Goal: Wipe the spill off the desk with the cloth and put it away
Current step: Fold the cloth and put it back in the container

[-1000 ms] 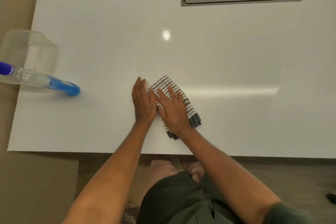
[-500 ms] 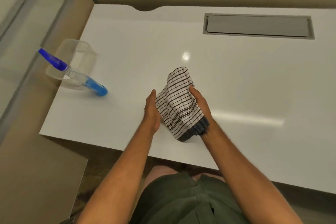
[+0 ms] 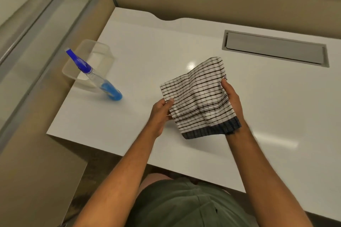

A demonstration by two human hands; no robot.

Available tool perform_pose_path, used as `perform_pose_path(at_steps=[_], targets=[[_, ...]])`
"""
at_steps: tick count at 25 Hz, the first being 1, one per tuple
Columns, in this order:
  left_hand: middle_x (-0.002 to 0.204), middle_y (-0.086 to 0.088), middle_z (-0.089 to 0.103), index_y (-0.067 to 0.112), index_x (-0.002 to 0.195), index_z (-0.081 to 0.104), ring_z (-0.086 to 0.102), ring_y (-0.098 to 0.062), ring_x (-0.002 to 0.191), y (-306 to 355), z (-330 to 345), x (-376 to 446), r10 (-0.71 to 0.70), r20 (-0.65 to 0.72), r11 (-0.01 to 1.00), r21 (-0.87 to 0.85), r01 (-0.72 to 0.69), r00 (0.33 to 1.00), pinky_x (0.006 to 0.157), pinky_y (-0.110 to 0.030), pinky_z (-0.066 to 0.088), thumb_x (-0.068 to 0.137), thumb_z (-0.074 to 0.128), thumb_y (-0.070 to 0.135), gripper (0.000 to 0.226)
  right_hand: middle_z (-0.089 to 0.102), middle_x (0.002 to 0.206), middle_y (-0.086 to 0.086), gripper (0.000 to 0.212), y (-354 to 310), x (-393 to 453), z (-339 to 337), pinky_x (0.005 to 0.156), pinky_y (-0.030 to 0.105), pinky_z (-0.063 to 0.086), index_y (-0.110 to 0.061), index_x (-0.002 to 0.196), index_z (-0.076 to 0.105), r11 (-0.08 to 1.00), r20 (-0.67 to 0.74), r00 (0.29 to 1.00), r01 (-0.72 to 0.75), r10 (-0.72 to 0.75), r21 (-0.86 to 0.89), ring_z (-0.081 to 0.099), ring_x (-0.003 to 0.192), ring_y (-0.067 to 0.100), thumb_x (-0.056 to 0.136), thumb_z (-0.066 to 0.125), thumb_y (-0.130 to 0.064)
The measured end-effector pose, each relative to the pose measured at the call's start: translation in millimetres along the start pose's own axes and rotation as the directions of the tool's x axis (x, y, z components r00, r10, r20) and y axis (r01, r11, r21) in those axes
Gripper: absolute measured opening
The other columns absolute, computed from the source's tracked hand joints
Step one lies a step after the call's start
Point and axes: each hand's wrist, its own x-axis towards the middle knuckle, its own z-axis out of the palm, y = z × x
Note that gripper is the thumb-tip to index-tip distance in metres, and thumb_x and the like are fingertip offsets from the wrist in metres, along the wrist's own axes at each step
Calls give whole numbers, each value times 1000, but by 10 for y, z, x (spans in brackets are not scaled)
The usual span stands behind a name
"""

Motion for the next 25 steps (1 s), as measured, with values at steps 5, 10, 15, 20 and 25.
perform_pose_path(at_steps=[5,10,15,20,25], targets=[[99,4,79,33,102,72,77,-7,85,697,-182,-56,294,-21,938,199,-284,956,60,-25,59,105,58,32,14,66,144,10,43,137,149,228,106,49,55,-20,145,59,982,28,991,133,-130,-132,62,134,32,108,47,-38],[97,12,75,29,111,71,75,-10,84,1011,-24,-200,374,137,862,313,-398,917,59,-29,63,103,57,38,19,64,144,13,40,643,146,741,110,56,51,-22,143,59,951,93,979,197,-179,-238,60,136,35,109,46,-40],[112,8,78,33,125,67,79,-14,89,1206,-231,-236,225,222,931,238,-276,949,79,-28,65,106,47,43,29,54,151,23,53,858,173,993,110,65,46,-16,151,49,998,132,990,45,-39,-40,58,133,42,104,57,-37],[112,11,70,31,116,66,67,-9,96,1298,-677,-119,486,-6,802,402,-443,874,78,-19,54,106,53,30,16,71,132,18,40,903,204,1083,100,59,56,-7,134,68,978,125,990,-84,60,190,71,116,38,99,52,-19],[125,-2,73,32,129,68,70,-28,111,1286,-960,-33,-13,313,967,245,-68,950,89,-42,60,103,51,44,33,76,121,13,39,830,161,1258,92,53,61,-10,117,78,980,215,977,-53,11,190,75,109,34,88,56,-23]])
